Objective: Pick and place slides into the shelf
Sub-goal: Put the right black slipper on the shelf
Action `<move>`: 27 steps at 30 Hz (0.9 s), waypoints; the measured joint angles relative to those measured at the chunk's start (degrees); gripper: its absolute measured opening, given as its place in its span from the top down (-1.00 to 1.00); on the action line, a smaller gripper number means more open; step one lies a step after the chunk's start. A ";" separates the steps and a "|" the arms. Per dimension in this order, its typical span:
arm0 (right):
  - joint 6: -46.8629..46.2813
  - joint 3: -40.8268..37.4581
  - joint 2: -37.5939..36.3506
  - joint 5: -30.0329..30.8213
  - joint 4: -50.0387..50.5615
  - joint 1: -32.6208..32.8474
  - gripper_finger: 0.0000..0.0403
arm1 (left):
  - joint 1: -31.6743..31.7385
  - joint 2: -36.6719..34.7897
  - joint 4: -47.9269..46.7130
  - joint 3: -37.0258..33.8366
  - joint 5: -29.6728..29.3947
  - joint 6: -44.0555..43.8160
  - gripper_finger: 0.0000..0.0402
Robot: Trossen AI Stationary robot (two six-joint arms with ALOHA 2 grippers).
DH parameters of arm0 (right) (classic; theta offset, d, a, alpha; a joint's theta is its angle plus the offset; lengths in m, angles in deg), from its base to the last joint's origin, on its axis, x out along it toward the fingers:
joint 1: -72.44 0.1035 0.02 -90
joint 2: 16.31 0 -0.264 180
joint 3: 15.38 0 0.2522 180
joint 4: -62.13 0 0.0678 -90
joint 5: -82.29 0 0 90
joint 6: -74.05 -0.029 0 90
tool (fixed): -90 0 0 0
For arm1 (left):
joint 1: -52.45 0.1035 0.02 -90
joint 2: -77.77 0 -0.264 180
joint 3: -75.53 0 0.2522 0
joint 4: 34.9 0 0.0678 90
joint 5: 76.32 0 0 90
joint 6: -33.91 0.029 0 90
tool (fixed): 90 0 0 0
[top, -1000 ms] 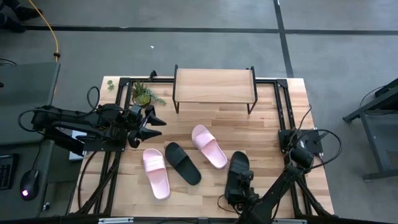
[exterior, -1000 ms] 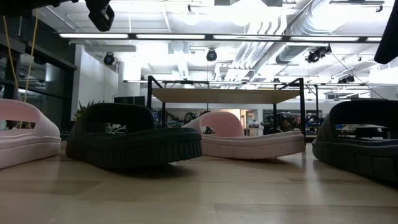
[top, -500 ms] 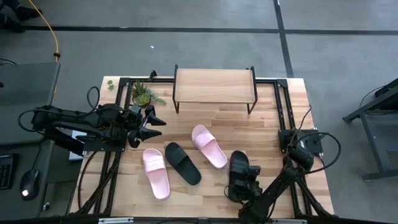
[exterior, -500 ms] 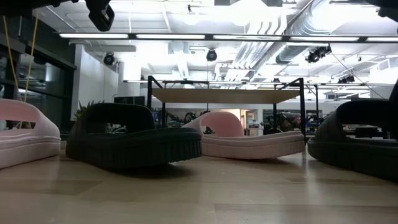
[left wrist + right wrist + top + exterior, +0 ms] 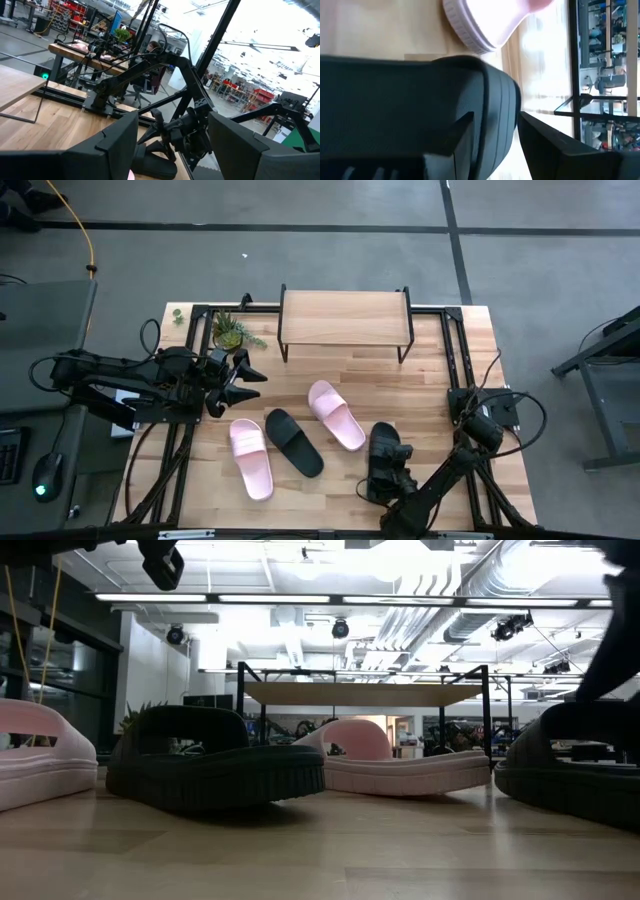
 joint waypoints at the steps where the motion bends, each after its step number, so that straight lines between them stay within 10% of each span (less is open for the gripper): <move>1: 0.07 -0.03 0.00 0.02 -0.03 -0.23 0.29 | 0.00 0.00 0.01 0.00 0.00 0.01 -0.12; 27: -2.83 -5.84 -0.11 5.19 -3.40 -0.81 0.29 | 0.00 -0.02 0.07 0.00 -0.02 0.00 -0.12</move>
